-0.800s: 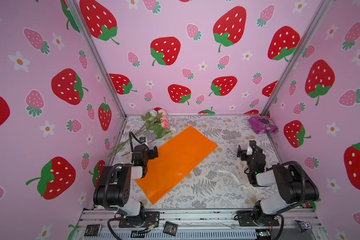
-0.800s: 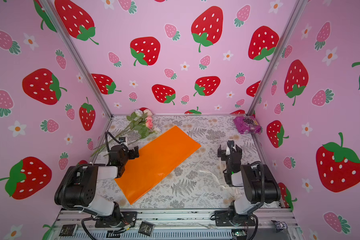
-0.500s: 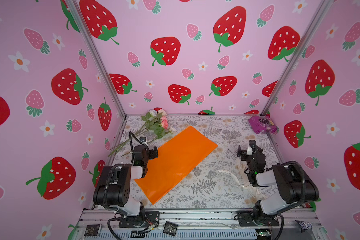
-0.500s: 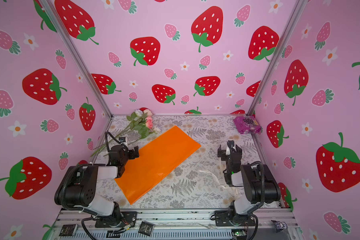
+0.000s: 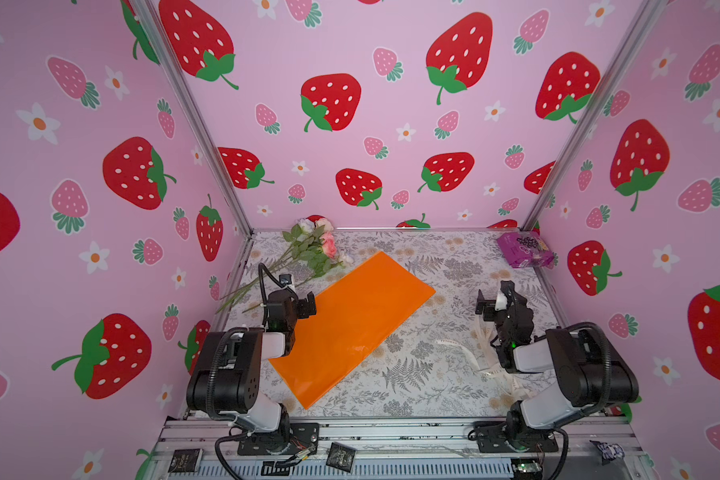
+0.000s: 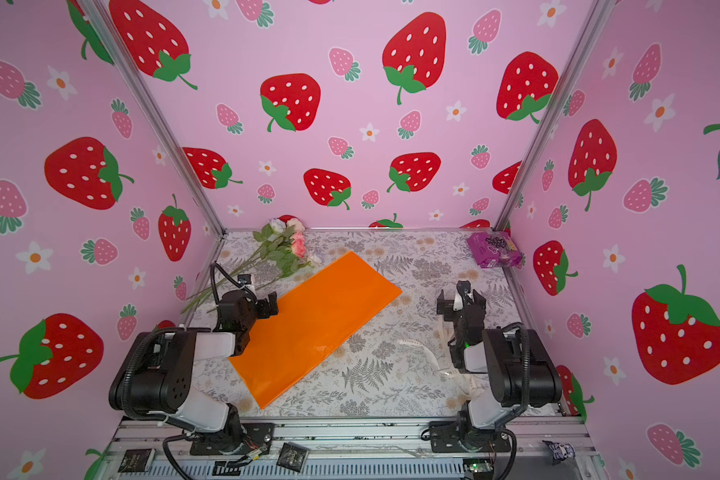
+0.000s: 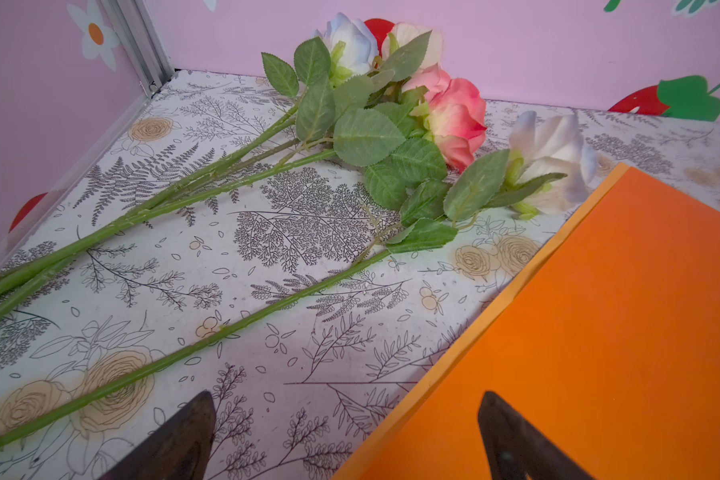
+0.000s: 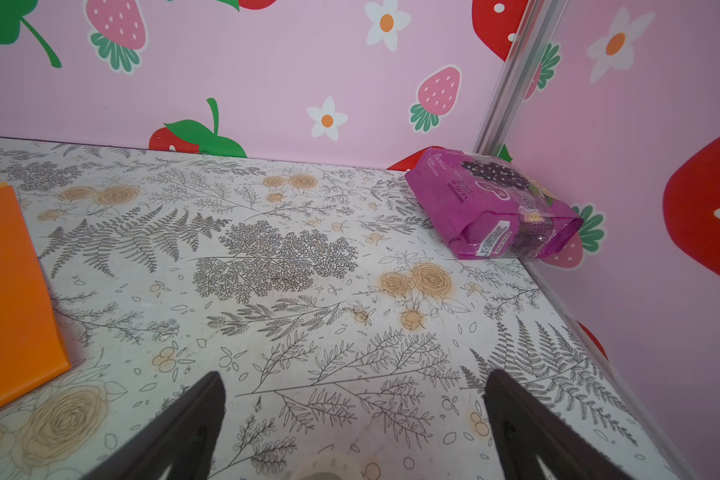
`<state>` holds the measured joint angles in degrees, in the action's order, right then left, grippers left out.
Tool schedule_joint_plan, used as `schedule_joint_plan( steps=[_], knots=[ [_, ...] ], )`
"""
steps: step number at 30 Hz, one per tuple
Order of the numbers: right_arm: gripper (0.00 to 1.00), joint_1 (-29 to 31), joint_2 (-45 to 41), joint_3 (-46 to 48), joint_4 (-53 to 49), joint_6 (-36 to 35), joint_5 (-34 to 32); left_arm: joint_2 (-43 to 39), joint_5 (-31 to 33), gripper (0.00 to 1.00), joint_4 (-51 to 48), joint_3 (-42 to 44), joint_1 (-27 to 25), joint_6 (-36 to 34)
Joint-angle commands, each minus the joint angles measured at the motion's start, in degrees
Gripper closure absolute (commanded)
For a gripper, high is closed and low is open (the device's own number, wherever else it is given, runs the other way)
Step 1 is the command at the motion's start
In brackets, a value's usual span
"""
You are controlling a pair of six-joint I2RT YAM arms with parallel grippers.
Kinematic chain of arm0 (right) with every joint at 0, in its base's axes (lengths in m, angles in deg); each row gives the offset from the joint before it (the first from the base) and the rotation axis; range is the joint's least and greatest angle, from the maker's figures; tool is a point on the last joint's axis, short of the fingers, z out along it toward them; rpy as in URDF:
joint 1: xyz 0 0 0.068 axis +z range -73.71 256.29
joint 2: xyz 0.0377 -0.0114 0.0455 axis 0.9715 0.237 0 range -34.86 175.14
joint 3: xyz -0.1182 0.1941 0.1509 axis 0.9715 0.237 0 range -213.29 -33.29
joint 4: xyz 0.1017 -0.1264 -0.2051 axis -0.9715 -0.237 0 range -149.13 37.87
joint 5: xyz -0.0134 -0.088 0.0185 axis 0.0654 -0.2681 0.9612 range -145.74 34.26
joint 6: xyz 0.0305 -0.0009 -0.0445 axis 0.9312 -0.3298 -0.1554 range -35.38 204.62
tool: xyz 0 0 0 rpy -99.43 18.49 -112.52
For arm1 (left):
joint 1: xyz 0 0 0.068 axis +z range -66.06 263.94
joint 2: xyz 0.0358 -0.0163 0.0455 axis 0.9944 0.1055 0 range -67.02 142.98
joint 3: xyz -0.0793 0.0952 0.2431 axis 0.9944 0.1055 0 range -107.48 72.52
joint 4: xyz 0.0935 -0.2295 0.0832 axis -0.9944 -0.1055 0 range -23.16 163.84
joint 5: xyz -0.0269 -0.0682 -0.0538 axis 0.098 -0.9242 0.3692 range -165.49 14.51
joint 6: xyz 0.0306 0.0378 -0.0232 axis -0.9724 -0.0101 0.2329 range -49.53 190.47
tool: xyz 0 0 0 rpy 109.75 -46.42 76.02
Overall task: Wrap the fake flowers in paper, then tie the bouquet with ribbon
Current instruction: 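Move both grippers toward the orange paper sheet's near edges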
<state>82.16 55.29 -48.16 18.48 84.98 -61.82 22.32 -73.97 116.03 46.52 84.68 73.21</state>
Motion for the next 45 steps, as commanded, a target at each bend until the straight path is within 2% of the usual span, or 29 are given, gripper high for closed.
schedule_joint_plan(
  steps=[1, 17, 21, 23, 26, 29, 33, 36, 37, 39, 41, 45],
  knots=[
    [0.0, -0.23, 0.03, -0.68, 0.73, 0.43, 0.59, -0.49, 0.59, 0.01, 1.14, -0.46, -0.2, -0.99],
    [0.0, 0.74, -0.33, 0.28, 2.44, -0.72, 0.61, -0.71, 0.59, 0.01, 1.49, -0.07, -0.2, -0.99],
    [0.0, 2.99, -2.62, 3.0, 5.99, -2.12, -3.44, -3.64, 0.57, 0.01, -1.46, -0.51, -0.51, -1.15],
    [0.0, 3.28, -6.29, 1.41, -0.7, -1.67, -4.37, -6.61, 1.75, 0.01, -6.57, -1.92, 0.12, 0.34],
    [0.0, 3.32, -13.07, -4.91, -20.54, 3.03, -2.64, -10.65, -0.46, 0.01, -18.06, -5.83, 1.96, 4.08],
    [0.0, 3.61, -18.45, -9.12, -36.01, 4.59, 7.92, -15.88, -1.75, 0.01, -26.42, -7.28, 2.07, 6.94],
    [0.0, 3.47, -24.24, -12.9, -50.4, 17.3, 22.54, -22.75, 1.98, 0.01, -39.86, -10.6, 2.24, 23.57],
    [0.01, 4.26, -24.76, -13.18, -53.85, 27.99, 33.42, -26.04, -6.39, 0.01, -47.79, -11.92, 3.5, 27.41],
    [0.06, 5.5, -24.41, -12.44, -53.31, 32.34, 35.49, -26.83, -11.47, 0.01, -47.91, -11.29, 3.66, 28.02],
    [0.07, 10.39, -23.82, -12.07, -53.76, 35.51, 36.56, -27.05, -18.55, 0.01, -50.73, -11.51, 3.66, 28.14],
    [0.08, 15.79, -23.13, -12.52, -55.18, 38.51, 32.65, -26.46, -23.11, 0.01, -54.19, -11.8, 3.22, 29.43],
    [0.11, 24.25, -20.59, -10.96, -48.88, 47.73, 28.38, -24.45, -23.49, 0.01, -60.49, -10.38, -0.53, 33.91]
  ],
)
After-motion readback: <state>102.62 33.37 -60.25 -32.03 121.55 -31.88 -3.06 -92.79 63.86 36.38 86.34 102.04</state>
